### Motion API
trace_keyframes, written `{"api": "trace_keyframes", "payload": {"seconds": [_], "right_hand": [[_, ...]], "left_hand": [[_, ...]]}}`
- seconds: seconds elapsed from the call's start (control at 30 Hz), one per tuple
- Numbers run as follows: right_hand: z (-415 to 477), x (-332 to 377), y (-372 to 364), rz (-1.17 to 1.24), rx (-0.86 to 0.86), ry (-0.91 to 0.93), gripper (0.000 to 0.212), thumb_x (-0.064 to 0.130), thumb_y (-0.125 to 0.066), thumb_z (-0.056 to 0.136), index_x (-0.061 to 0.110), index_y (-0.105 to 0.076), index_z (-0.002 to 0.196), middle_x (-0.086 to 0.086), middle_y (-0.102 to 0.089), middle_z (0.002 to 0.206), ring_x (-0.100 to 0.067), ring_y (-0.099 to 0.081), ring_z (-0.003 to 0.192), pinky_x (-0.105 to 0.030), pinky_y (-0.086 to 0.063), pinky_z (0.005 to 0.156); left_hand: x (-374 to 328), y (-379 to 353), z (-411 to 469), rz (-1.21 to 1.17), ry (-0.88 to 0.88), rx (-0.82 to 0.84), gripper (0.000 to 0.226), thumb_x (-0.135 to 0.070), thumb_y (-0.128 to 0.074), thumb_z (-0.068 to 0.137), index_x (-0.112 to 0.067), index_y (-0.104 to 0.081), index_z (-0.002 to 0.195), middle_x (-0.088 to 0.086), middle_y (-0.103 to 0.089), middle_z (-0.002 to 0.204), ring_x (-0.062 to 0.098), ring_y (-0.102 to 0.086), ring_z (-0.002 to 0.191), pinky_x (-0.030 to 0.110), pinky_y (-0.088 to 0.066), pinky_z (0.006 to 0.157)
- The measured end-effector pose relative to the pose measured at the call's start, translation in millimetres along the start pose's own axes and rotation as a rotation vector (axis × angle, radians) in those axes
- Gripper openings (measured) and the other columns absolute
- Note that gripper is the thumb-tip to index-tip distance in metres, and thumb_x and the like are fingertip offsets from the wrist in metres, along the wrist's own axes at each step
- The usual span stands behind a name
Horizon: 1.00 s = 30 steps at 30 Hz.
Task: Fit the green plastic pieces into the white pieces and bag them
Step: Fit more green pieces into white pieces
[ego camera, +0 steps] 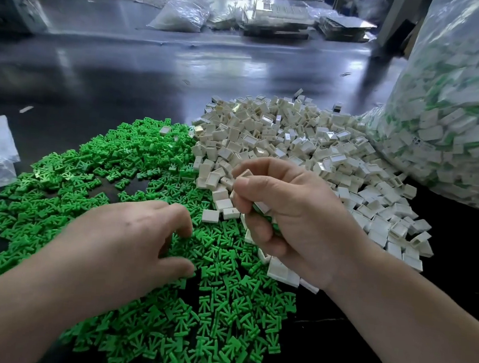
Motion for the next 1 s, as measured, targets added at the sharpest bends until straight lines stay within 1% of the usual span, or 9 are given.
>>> {"api": "trace_keyframes", "payload": {"seconds": [0.1,0.17,0.27,0.37,0.5,0.6,0.7,0.8,1.0], "right_hand": [[-0.3,-5.8,-2.2,0.023,0.016,-0.053,0.015,0.008,-0.066,0.09,0.02,-0.074,0.092,-0.004,-0.055,0.068,-0.012,-0.039,0.042,-0.015,-0.027,0.035],[-0.9,-10.7,-0.5,0.015,-0.001,-0.098,0.017,0.007,-0.063,0.092,0.019,-0.075,0.095,-0.004,-0.055,0.067,-0.012,-0.039,0.043,-0.016,-0.026,0.035],[-2.0,-15.5,1.0,-0.016,-0.012,-0.148,0.018,0.009,-0.056,0.095,0.012,-0.074,0.1,-0.003,-0.057,0.07,-0.012,-0.042,0.045,-0.018,-0.027,0.036],[-2.5,-16.5,-0.6,-0.045,-0.001,-0.159,0.02,0.01,-0.055,0.097,0.01,-0.074,0.097,-0.004,-0.059,0.072,-0.012,-0.044,0.045,-0.018,-0.03,0.036],[-2.9,-13.6,-4.4,-0.017,0.025,-0.139,0.013,0.009,-0.059,0.097,0.011,-0.072,0.096,-0.005,-0.062,0.072,-0.011,-0.044,0.044,-0.017,-0.03,0.035],[-3.2,-13.1,-3.5,-0.028,0.029,-0.141,0.013,0.014,-0.062,0.097,0.015,-0.074,0.1,-0.003,-0.061,0.071,-0.011,-0.045,0.044,-0.017,-0.031,0.034],[-3.4,-14.1,-0.3,-0.036,0.006,-0.157,0.019,0.009,-0.058,0.097,0.014,-0.075,0.103,-0.004,-0.062,0.072,-0.012,-0.046,0.045,-0.018,-0.032,0.036],[-3.5,-14.5,0.5,-0.049,-0.009,-0.172,0.024,0.004,-0.054,0.095,0.014,-0.075,0.101,-0.003,-0.062,0.071,-0.012,-0.046,0.046,-0.018,-0.031,0.037],[-5.9,-11.2,-7.1,-0.11,0.05,-0.134,0.005,0.014,-0.063,0.097,0.014,-0.067,0.094,0.0,-0.065,0.071,-0.01,-0.047,0.045,-0.017,-0.033,0.035]], "left_hand": [[-10.4,-1.0,4.0,0.041,-0.066,-0.045,0.027,-0.065,-0.05,0.079,-0.05,-0.049,0.102,-0.027,-0.053,0.085,-0.006,-0.048,0.069,0.013,-0.031,0.055],[-17.3,1.4,4.6,0.044,-0.12,-0.095,0.018,-0.048,-0.06,0.079,-0.04,-0.062,0.096,-0.021,-0.057,0.081,0.004,-0.054,0.063,0.018,-0.034,0.05],[-21.6,2.9,3.7,0.047,-0.169,-0.169,0.014,-0.032,-0.066,0.078,-0.031,-0.069,0.092,-0.014,-0.062,0.078,0.012,-0.058,0.058,0.025,-0.04,0.047],[-11.9,4.5,5.4,-0.016,-0.107,-0.218,0.013,-0.028,-0.064,0.085,-0.032,-0.068,0.095,-0.015,-0.065,0.082,0.012,-0.06,0.063,0.027,-0.045,0.051],[10.6,10.8,6.2,-0.246,0.048,-0.3,0.01,-0.039,-0.067,0.085,-0.04,-0.059,0.092,-0.022,-0.06,0.07,-0.003,-0.058,0.065,0.014,-0.04,0.053],[17.2,11.0,5.8,-0.438,0.09,-0.335,0.016,-0.045,-0.07,0.079,-0.041,-0.06,0.091,-0.025,-0.064,0.082,-0.004,-0.061,0.076,0.013,-0.042,0.053],[21.7,8.7,6.2,-0.676,0.123,-0.339,0.022,-0.047,-0.068,0.075,-0.045,-0.063,0.096,-0.02,-0.069,0.083,0.002,-0.067,0.072,0.015,-0.054,0.058],[22.0,5.8,7.6,-0.954,0.135,-0.329,0.025,-0.036,-0.072,0.072,-0.043,-0.068,0.096,-0.007,-0.074,0.08,0.008,-0.071,0.07,0.014,-0.054,0.06],[21.5,2.0,10.4,-1.345,0.146,-0.319,0.02,-0.029,-0.074,0.07,-0.024,-0.074,0.089,0.011,-0.076,0.086,0.026,-0.073,0.075,0.023,-0.055,0.054]]}}
Point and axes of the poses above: each hand's wrist, its own z-axis towards the middle knuckle, its own y-axis out of the back of the hand, x = y × z, the point moved 10 cm from there along z, towards the middle knuckle
